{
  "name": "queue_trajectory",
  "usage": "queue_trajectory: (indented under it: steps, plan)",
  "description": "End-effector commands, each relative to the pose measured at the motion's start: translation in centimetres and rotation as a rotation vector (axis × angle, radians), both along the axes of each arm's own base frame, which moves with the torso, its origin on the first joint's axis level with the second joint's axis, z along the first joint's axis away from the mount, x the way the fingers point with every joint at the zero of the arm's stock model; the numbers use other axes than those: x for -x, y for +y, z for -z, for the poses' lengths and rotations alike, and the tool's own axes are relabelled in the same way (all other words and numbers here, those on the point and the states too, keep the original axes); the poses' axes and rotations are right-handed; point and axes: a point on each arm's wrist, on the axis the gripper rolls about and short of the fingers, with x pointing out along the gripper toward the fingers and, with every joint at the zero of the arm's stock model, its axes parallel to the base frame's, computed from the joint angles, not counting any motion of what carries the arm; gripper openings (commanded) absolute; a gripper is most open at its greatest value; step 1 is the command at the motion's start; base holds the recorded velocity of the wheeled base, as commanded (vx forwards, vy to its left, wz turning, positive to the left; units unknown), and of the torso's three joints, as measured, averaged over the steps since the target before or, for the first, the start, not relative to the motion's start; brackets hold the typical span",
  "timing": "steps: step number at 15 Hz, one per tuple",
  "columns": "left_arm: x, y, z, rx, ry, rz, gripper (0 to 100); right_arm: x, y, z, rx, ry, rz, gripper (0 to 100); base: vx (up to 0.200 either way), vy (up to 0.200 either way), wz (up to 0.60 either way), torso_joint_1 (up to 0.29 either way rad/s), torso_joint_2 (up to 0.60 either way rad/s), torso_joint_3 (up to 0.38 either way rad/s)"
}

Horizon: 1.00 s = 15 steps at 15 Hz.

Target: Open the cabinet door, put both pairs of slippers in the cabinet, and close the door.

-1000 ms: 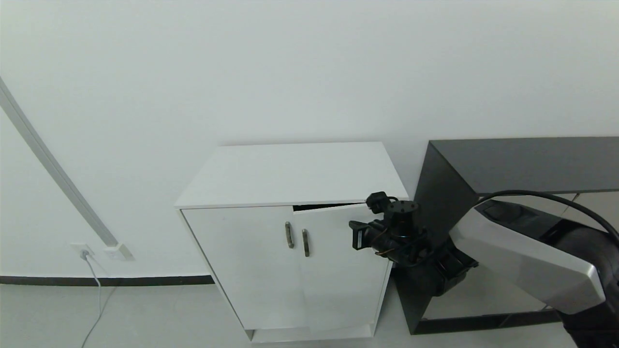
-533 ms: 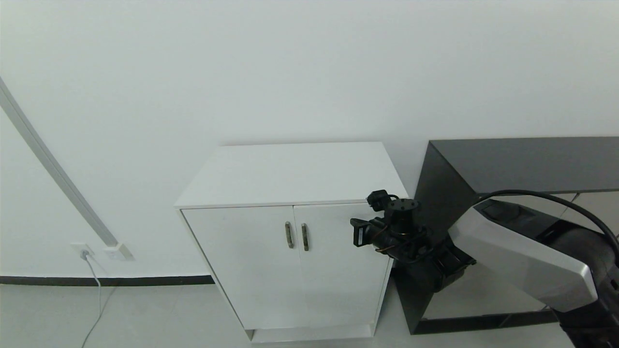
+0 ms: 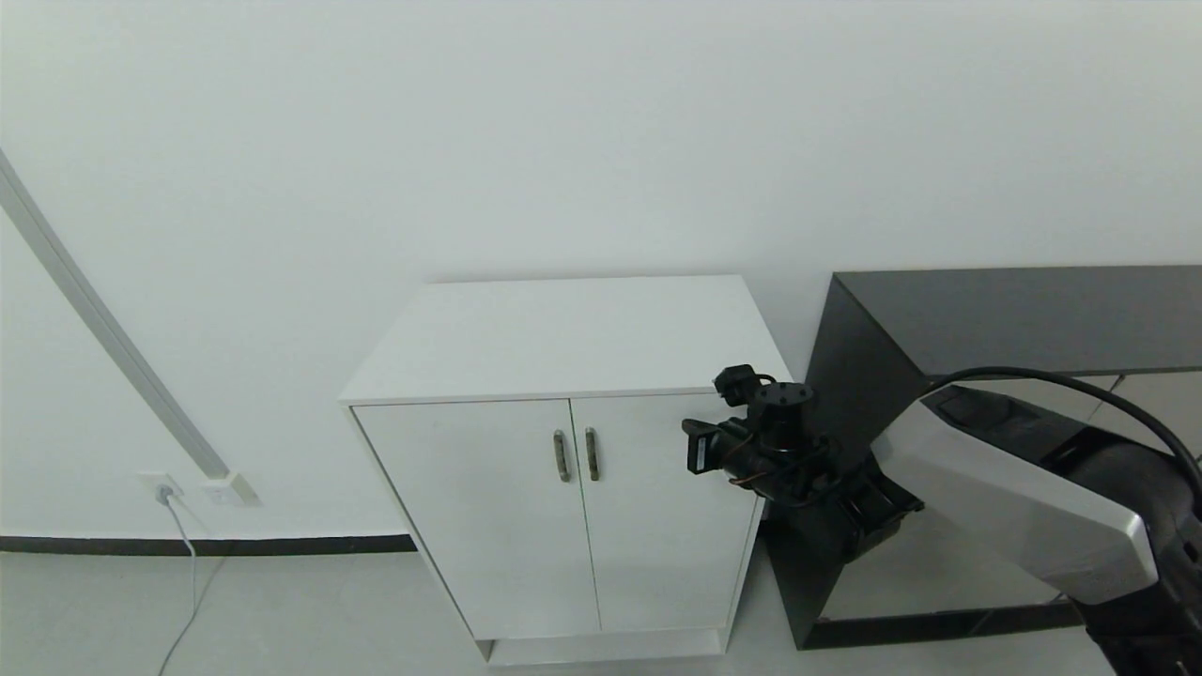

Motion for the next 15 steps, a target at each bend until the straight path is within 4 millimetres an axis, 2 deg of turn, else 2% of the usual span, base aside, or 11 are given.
queue_trajectory:
  steps: [1, 5, 9, 12, 14, 15]
  plan:
    - [0.0, 0.0, 0.0, 0.0, 0.0, -0.001, 0, -0.2, 0.0, 0.1, -0.001, -0.004, 0.002, 0, 0.0, 0.0, 0.0, 0.0, 0.0, 0.0]
    - [0.0, 0.0, 0.0, 0.0, 0.002, -0.001, 0, 0.4, -0.2, -0.4, 0.002, 0.0, 0.01, 0, 0.0, 0.0, 0.0, 0.0, 0.0, 0.0]
    - [0.0, 0.0, 0.0, 0.0, 0.0, 0.001, 0, 4.3, -0.7, -3.3, 0.002, -0.02, -0.021, 0, 0.0, 0.0, 0.0, 0.0, 0.0, 0.0]
    - [0.0, 0.0, 0.0, 0.0, 0.0, 0.001, 0, 7.5, -3.3, -5.4, 0.03, -0.083, 0.069, 0, 0.0, 0.0, 0.0, 0.0, 0.0, 0.0]
    - [0.0, 0.0, 0.0, 0.0, 0.0, 0.001, 0, 10.2, -6.3, -6.1, 0.036, -0.09, 0.105, 0, 0.0, 0.0, 0.0, 0.0, 0.0, 0.0]
    - [0.0, 0.0, 0.0, 0.0, 0.0, 0.001, 0, 10.8, -7.3, -6.1, 0.046, -0.09, 0.122, 0, 0.0, 0.0, 0.0, 0.0, 0.0, 0.0]
